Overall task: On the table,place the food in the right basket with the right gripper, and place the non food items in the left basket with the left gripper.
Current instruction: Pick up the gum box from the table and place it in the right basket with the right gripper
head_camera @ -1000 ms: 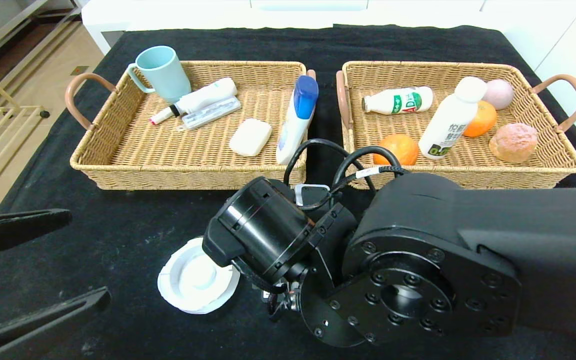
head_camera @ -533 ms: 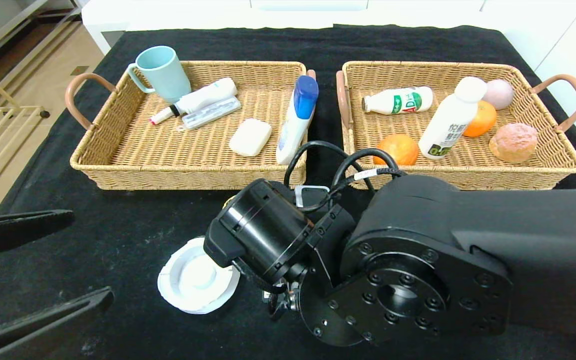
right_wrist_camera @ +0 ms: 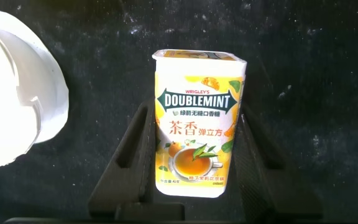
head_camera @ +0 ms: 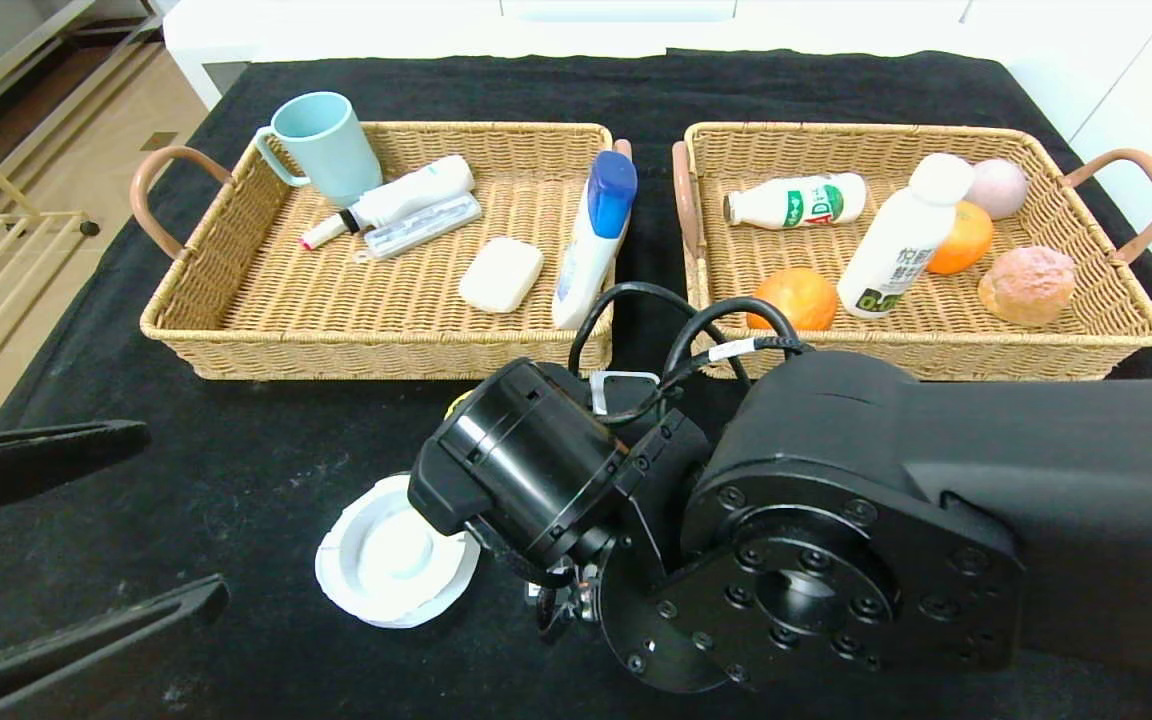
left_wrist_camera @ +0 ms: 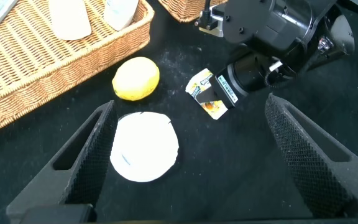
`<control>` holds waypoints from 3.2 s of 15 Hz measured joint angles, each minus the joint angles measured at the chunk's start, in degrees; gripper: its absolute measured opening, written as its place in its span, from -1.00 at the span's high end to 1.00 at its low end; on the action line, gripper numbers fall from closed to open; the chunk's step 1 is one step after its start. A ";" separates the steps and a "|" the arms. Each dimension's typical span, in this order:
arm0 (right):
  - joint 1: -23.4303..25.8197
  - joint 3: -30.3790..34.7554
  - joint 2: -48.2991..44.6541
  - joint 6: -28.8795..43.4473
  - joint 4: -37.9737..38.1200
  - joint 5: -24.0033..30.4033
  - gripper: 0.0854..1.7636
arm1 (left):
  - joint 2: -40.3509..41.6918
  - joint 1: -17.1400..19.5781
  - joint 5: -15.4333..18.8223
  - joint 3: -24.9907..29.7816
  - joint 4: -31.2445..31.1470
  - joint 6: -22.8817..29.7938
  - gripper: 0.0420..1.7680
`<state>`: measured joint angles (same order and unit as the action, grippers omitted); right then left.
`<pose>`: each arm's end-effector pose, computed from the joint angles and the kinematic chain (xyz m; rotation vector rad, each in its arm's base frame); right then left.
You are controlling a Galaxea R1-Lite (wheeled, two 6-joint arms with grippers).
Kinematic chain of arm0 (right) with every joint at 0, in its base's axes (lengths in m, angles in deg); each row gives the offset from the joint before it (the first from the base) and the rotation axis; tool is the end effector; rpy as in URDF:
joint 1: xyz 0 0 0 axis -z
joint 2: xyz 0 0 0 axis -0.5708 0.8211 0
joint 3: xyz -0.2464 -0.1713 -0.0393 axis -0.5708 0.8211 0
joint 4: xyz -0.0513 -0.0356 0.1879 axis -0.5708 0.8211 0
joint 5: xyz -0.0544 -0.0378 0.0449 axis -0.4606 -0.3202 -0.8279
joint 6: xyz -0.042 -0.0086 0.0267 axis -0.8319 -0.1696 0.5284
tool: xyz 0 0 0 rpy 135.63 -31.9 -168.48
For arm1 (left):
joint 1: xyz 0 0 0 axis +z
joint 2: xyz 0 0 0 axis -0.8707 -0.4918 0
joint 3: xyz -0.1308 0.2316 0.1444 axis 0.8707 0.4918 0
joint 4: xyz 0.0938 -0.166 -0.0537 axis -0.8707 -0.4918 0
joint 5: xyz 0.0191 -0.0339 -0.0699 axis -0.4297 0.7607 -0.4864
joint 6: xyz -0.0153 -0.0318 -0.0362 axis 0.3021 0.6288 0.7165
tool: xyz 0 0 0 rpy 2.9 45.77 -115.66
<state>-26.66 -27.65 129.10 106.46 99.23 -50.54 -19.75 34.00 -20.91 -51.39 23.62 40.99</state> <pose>0.2265 0.3622 0.1808 0.1135 0.7961 0.1640 0.0995 -0.0634 0.2674 0.1396 0.0522 -0.7127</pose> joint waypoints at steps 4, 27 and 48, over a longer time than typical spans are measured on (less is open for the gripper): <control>0.04 0.27 0.00 -0.05 -0.05 -0.10 0.15 | -0.21 0.00 -0.02 0.00 -0.17 0.00 -0.94; 12.74 8.09 -18.49 -30.49 -16.96 -8.13 0.15 | -0.32 -0.27 0.44 0.72 0.33 -0.09 -0.94; 21.28 7.88 -9.98 -44.98 -45.11 -7.79 -0.37 | 0.41 -0.27 0.50 0.52 0.33 -0.06 -0.94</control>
<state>-5.38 -19.77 119.11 61.48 54.12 -58.33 -19.33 33.73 -20.42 -50.87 23.95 40.92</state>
